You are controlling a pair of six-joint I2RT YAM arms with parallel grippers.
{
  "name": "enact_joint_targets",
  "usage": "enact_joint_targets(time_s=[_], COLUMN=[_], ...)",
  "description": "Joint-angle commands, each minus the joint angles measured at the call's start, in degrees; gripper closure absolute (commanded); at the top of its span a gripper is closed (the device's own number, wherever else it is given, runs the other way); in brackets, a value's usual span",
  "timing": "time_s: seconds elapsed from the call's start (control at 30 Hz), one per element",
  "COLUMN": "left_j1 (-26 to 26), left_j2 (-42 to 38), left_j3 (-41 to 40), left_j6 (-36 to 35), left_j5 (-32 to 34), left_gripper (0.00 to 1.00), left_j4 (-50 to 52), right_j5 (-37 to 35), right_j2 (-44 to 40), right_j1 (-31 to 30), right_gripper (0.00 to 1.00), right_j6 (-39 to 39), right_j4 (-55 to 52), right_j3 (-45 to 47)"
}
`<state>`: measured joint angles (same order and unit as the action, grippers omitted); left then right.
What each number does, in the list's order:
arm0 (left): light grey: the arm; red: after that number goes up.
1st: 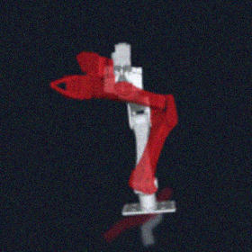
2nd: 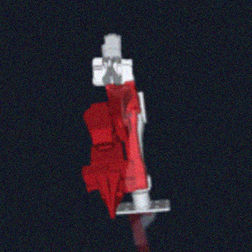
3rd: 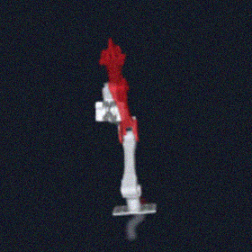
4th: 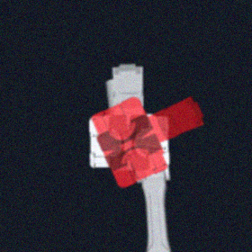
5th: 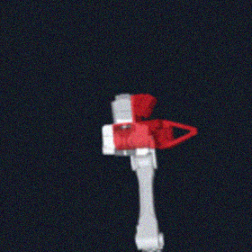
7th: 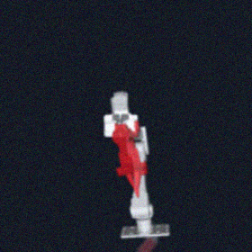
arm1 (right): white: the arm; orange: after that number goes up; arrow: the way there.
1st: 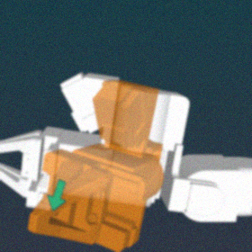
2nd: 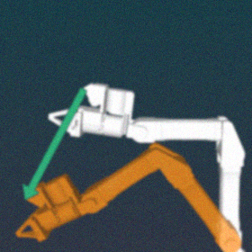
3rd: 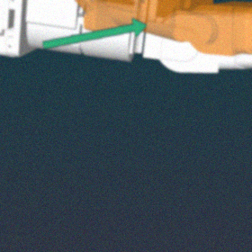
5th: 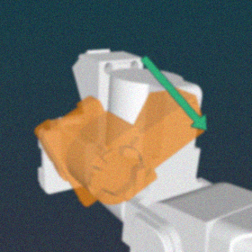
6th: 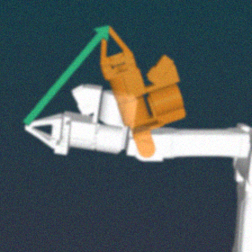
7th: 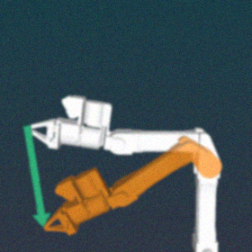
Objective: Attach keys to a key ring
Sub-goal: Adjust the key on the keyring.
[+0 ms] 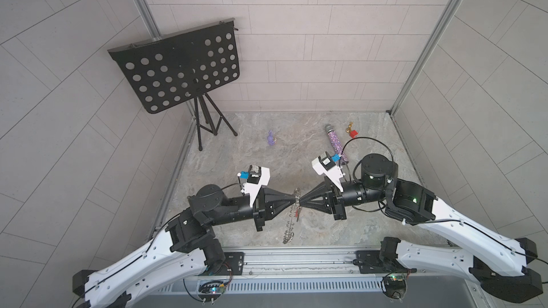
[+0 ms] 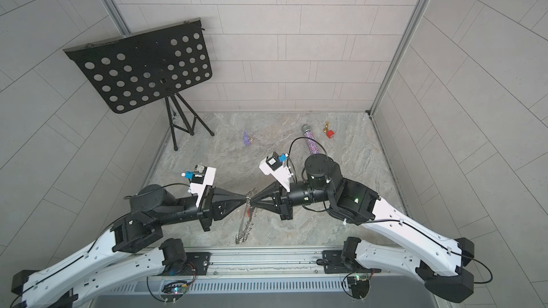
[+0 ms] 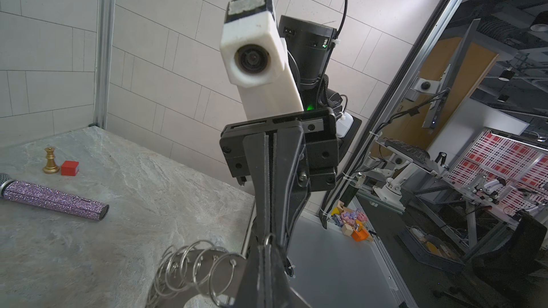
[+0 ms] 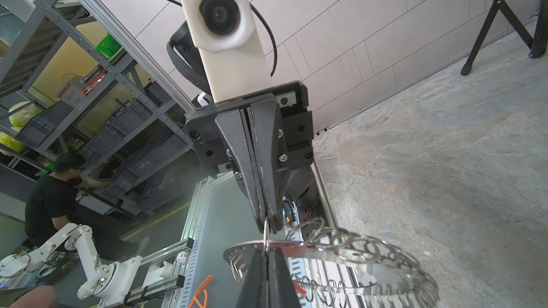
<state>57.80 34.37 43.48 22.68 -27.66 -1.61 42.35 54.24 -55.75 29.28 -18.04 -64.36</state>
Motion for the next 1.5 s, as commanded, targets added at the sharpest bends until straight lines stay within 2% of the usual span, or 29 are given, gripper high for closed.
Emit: enact_joint_targets(time_s=[0.0, 0.07, 0.17, 0.23, 0.43, 0.6, 0.73, 0.93, 1.47], left_j1=[-0.04, -0.02, -0.05, -0.04, -0.06, -0.08, -0.01, -0.03, -0.03], left_j2=[-0.80, -1.03, -1.91, -1.85, -0.04, 0.43, 0.17, -0.01, 0.22], left_j3=[2.48, 2.20, 0.71, 0.53, 1.42, 1.17, 1.12, 1.08, 1.19], left_j6=[-0.31, -0.39, 1.00, 1.86, 3.88, 4.49, 4.58, 4.76, 5.34], left_j5=[3.60, 4.52, 6.18, 6.63, 5.29, 4.46, 4.28, 3.60, 1.16], left_gripper=[1.00, 1.00, 1.00, 1.00, 1.00, 1.00, 1.00, 1.00, 1.00], left_j4=[-4.16, -4.73, -7.38, -7.91, -7.78, -8.30, -8.42, -8.59, -10.02], right_j5=[1.21, 0.83, 0.19, 0.07, 0.10, -0.96, -1.70, -1.74, -1.22], right_j2=[-1.23, -1.37, -1.68, -1.75, -1.31, -1.29, -1.62, -1.66, -1.22], right_j1=[-0.15, -0.11, -0.11, -0.14, -0.07, -0.06, 0.11, 0.85, 1.78], right_gripper=[1.00, 0.98, 0.87, 0.85, 0.79, 0.67, 0.63, 0.67, 0.99], right_j6=[1.08, 1.30, 1.97, 2.51, 3.07, 2.97, 2.80, 2.98, 3.43], right_j4=[0.72, 1.03, 2.49, 3.66, 5.42, 5.74, 5.63, 5.61, 5.65], right_j3=[0.59, 0.85, 1.37, 1.63, 1.43, 0.90, 0.98, 0.97, 1.71])
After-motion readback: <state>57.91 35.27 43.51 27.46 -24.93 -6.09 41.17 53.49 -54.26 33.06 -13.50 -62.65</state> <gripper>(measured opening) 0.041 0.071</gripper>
